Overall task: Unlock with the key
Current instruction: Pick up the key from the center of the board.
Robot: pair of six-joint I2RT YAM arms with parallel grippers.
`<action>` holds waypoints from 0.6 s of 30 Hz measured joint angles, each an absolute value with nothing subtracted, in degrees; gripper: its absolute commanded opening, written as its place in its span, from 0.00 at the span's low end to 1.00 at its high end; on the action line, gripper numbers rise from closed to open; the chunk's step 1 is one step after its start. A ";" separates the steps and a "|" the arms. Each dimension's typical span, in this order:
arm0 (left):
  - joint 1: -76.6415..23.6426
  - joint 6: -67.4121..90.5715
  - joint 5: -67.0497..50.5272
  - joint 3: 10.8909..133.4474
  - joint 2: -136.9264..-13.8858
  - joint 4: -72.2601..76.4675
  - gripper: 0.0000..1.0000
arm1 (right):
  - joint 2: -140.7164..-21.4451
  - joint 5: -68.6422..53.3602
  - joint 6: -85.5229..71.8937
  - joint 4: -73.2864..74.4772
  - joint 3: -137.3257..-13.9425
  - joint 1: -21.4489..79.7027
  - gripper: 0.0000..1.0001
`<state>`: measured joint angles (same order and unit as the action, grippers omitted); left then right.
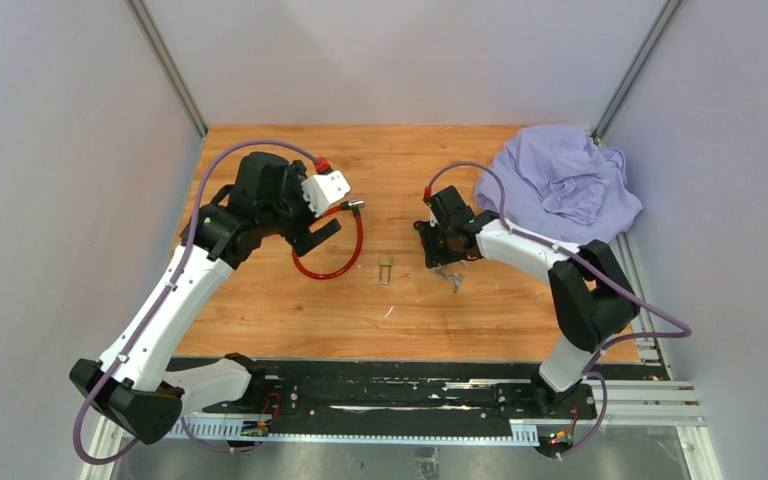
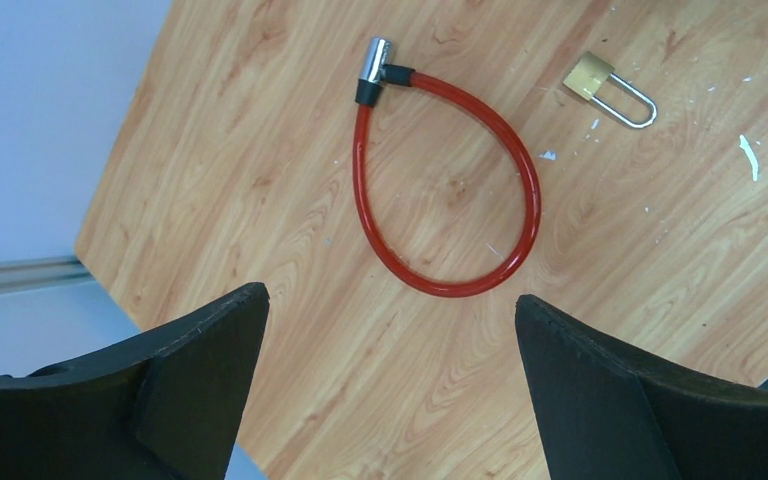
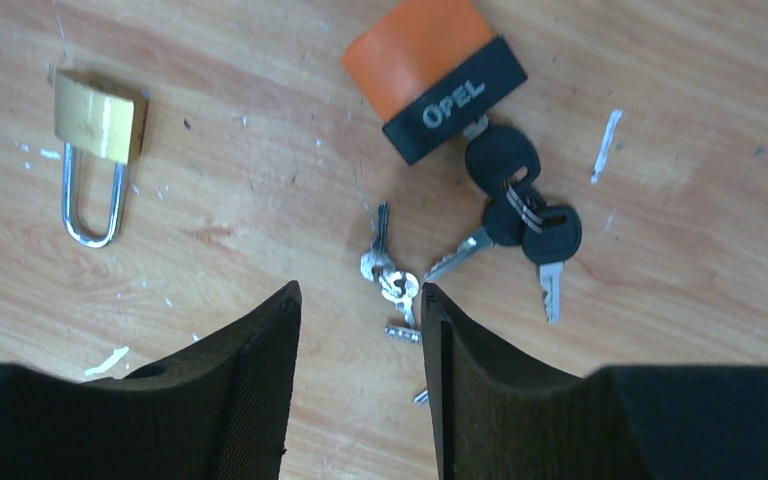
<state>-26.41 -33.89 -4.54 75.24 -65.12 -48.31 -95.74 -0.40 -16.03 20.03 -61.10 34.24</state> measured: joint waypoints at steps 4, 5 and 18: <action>-26.41 -33.91 -5.39 75.09 -65.12 -48.97 0.98 | -98.67 0.08 -15.16 20.05 -63.77 34.24 0.44; -26.41 -33.91 -5.52 75.09 -65.12 -49.08 0.98 | -99.33 0.12 -15.03 20.10 -64.14 34.24 0.44; -26.41 -34.06 -6.17 75.09 -65.12 -49.39 0.98 | -102.26 0.23 -14.15 20.99 -64.18 34.24 0.39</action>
